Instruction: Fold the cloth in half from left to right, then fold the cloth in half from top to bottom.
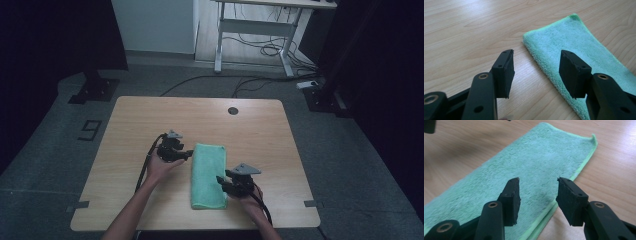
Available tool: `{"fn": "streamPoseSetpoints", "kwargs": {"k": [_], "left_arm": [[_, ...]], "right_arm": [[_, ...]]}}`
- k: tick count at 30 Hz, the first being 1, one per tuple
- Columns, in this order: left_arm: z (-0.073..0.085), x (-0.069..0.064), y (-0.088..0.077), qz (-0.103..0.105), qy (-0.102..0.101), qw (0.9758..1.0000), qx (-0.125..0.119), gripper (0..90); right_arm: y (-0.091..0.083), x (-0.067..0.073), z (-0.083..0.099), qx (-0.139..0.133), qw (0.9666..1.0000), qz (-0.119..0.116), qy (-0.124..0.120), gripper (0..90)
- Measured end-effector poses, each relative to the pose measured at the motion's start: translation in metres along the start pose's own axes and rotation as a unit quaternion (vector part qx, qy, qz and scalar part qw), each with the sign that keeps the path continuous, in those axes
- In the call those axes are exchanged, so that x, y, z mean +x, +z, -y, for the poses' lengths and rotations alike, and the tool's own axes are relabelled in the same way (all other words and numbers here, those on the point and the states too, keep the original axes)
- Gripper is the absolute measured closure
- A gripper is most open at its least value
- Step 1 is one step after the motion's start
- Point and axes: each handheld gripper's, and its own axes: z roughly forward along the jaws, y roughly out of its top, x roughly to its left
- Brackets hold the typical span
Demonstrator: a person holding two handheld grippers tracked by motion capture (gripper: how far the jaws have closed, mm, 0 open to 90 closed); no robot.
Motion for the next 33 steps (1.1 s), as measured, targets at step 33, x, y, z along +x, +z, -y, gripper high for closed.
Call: {"fn": "streamPoseSetpoints", "kwargs": {"k": [33], "left_arm": [[-0.013,0.001,0.040,-0.007,-0.007,0.9998,0.018,49.2]], "right_arm": [[0.030,0.006,-0.038,-0.013,0.9995,-0.024,-0.017,53.2]]}}
